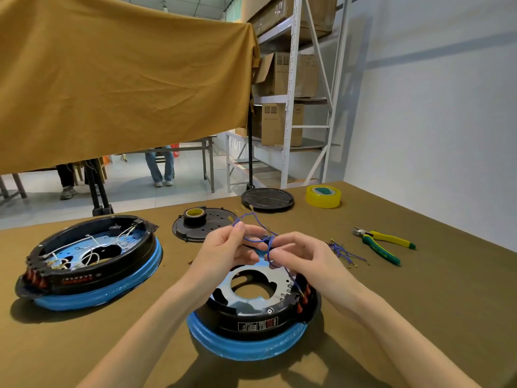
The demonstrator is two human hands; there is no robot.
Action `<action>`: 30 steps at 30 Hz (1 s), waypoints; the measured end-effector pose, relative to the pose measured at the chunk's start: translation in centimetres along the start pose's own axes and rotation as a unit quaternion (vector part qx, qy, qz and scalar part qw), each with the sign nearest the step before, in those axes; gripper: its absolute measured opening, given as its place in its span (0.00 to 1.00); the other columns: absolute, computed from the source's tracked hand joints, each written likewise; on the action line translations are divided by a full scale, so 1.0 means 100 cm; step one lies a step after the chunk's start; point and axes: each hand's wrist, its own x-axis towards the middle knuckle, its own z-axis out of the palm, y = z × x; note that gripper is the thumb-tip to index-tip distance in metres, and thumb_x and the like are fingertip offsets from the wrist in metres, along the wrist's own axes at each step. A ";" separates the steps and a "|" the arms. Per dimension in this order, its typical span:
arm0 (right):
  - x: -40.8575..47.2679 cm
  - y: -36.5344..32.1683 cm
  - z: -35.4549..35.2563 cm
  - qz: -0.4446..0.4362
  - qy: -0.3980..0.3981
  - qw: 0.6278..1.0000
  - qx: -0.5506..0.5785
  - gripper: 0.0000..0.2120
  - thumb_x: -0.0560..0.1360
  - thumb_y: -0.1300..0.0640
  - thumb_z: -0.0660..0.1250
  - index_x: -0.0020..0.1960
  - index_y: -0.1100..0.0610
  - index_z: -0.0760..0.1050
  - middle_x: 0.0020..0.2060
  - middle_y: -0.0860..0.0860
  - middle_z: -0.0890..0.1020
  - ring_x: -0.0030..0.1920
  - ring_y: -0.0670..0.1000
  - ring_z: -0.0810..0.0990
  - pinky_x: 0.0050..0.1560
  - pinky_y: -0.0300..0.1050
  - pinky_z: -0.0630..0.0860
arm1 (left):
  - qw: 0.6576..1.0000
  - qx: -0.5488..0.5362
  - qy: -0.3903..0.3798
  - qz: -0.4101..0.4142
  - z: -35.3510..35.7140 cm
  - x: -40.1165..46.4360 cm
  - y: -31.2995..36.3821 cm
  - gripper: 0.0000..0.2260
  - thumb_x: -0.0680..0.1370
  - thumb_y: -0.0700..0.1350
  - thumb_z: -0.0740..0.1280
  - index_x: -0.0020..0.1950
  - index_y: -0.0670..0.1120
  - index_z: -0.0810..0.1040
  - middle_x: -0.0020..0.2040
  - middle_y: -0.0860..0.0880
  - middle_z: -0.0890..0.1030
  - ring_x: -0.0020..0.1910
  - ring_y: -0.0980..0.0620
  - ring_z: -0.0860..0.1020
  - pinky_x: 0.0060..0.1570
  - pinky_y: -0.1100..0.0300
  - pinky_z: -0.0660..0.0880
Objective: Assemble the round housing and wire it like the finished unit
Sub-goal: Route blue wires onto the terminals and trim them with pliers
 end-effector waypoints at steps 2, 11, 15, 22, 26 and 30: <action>0.005 -0.006 0.003 -0.007 0.002 1.000 0.014 0.09 0.79 0.51 0.72 0.56 0.54 0.81 0.46 0.51 0.88 0.48 0.46 0.86 0.47 0.31 0.76 | 0.999 0.019 -0.023 0.030 0.002 -0.002 0.001 0.19 0.87 0.48 0.56 0.51 0.47 0.87 0.42 0.49 0.86 0.36 0.52 0.81 0.41 0.62 0.80; 0.003 -0.005 0.015 -0.086 0.014 0.990 -0.113 0.04 0.82 0.52 0.67 0.53 0.47 0.80 0.34 0.51 0.82 0.31 0.50 0.81 0.38 0.47 0.79 | 0.994 0.041 0.075 0.063 -0.002 0.000 0.006 0.16 0.85 0.48 0.60 0.50 0.41 0.84 0.35 0.50 0.80 0.29 0.53 0.77 0.36 0.58 0.81; 0.000 0.000 0.016 -0.115 0.008 0.961 -0.252 0.09 0.83 0.51 0.65 0.61 0.46 0.80 0.35 0.44 0.80 0.32 0.49 0.76 0.36 0.46 0.73 | 0.993 0.020 0.104 0.055 -0.007 0.003 0.007 0.16 0.85 0.48 0.61 0.48 0.42 0.85 0.34 0.51 0.81 0.28 0.56 0.78 0.35 0.60 0.82; -0.006 -0.002 0.014 -0.141 -0.049 0.911 -0.385 0.17 0.86 0.54 0.60 0.73 0.45 0.75 0.30 0.27 0.74 0.34 0.37 0.75 0.36 0.32 0.69 | 0.993 0.002 0.112 0.037 -0.014 0.005 0.007 0.16 0.85 0.49 0.62 0.48 0.44 0.86 0.35 0.50 0.83 0.32 0.55 0.80 0.40 0.63 0.81; -0.005 -0.005 0.013 -0.139 -0.020 0.895 -0.424 0.18 0.86 0.52 0.58 0.74 0.44 0.72 0.28 0.42 0.74 0.39 0.46 0.73 0.66 0.39 0.64 | 0.994 -0.016 0.111 0.019 -0.013 0.004 0.004 0.16 0.85 0.50 0.62 0.49 0.44 0.86 0.35 0.49 0.83 0.32 0.54 0.80 0.41 0.62 0.82; -0.004 -0.009 0.019 -0.163 0.046 0.905 -0.390 0.11 0.84 0.50 0.64 0.65 0.47 0.77 0.29 0.41 0.73 0.38 0.47 0.75 0.60 0.36 0.66 | 0.995 -0.024 0.099 -0.009 -0.008 0.002 0.001 0.16 0.85 0.50 0.62 0.50 0.44 0.86 0.36 0.49 0.84 0.33 0.54 0.81 0.39 0.63 0.81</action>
